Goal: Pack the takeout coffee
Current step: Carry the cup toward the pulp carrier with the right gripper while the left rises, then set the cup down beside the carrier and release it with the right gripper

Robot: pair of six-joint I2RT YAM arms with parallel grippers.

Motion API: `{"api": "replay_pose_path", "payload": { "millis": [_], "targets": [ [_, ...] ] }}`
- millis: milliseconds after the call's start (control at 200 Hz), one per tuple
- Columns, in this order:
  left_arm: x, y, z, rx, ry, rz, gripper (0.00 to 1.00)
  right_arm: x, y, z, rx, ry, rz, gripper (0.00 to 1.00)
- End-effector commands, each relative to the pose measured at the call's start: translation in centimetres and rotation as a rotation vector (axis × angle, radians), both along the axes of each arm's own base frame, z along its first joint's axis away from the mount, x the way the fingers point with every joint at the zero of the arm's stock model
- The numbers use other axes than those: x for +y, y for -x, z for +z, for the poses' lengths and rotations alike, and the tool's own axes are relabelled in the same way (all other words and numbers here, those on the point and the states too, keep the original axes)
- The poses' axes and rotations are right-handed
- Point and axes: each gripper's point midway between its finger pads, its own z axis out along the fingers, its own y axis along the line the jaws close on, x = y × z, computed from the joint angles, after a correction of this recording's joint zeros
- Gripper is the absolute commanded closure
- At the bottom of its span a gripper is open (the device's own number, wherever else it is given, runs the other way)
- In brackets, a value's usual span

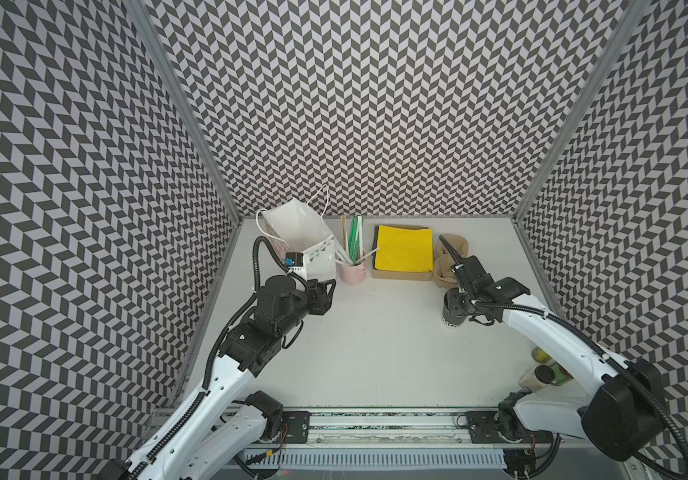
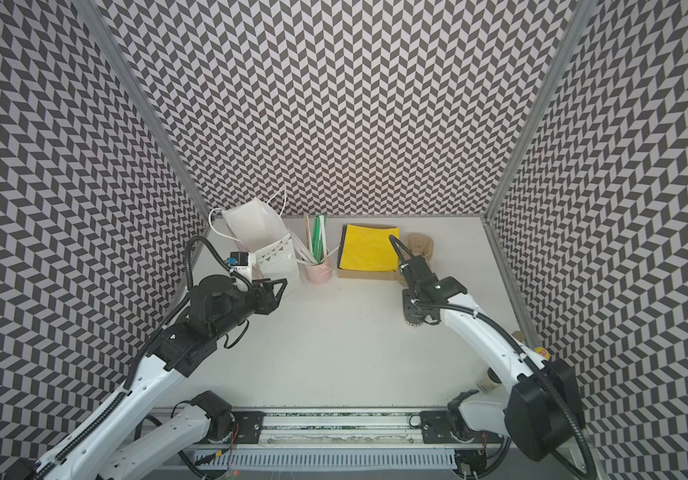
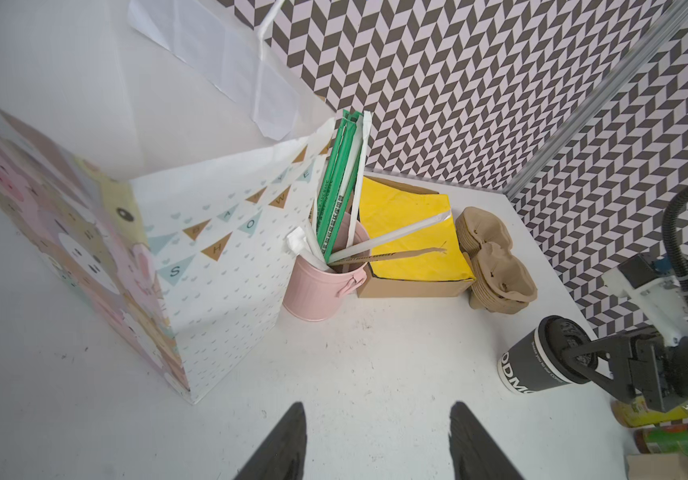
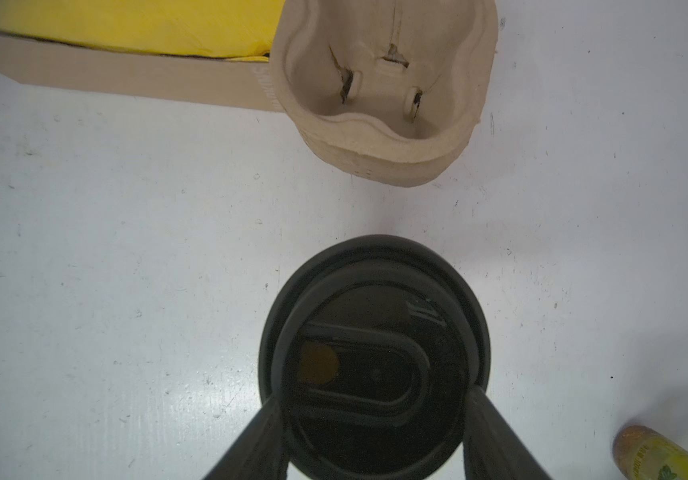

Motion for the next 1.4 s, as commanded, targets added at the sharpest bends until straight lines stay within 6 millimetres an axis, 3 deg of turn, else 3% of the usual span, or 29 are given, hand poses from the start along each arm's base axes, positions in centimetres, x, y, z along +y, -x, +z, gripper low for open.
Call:
{"api": "replay_pose_path", "payload": {
  "millis": [0, 466, 741, 921, 1026, 1086, 1322, 1397],
  "targets": [
    [0.3, -0.3, 0.1, -0.03, -0.018, 0.008, 0.43, 0.2, -0.4, -0.1, -0.005, -0.012, 0.0, 0.42],
    [0.2, 0.0, 0.0, -0.033, -0.021, -0.007, 0.42, 0.2, -0.4, 0.5, -0.021, -0.021, -0.002, 0.28],
    [0.1, 0.0, 0.1, -0.034, -0.018, -0.013, 0.4, -0.7, -0.6, 2.3, -0.072, 0.005, -0.028, 0.22],
    [0.1, 0.1, 0.2, -0.039, -0.015, -0.014, 0.39, -0.8, -1.3, 5.2, -0.136, -0.008, -0.044, 0.19],
    [0.4, 0.1, 0.4, -0.043, -0.015, 0.001, 0.35, -0.3, -3.0, 9.3, -0.231, -0.043, -0.06, 0.2],
    [0.7, 0.1, 0.5, -0.051, -0.015, 0.012, 0.34, 0.5, -4.3, 10.4, -0.243, -0.069, -0.041, 0.2],
    [1.8, 0.7, 0.9, -0.074, -0.01, 0.057, 0.19, 2.0, -10.3, 9.2, -0.2, -0.119, -0.07, 0.27],
    [2.0, 0.9, 0.9, -0.079, -0.014, 0.063, 0.16, 1.3, -12.1, 8.4, -0.199, -0.104, -0.114, 0.27]
  ]
}}
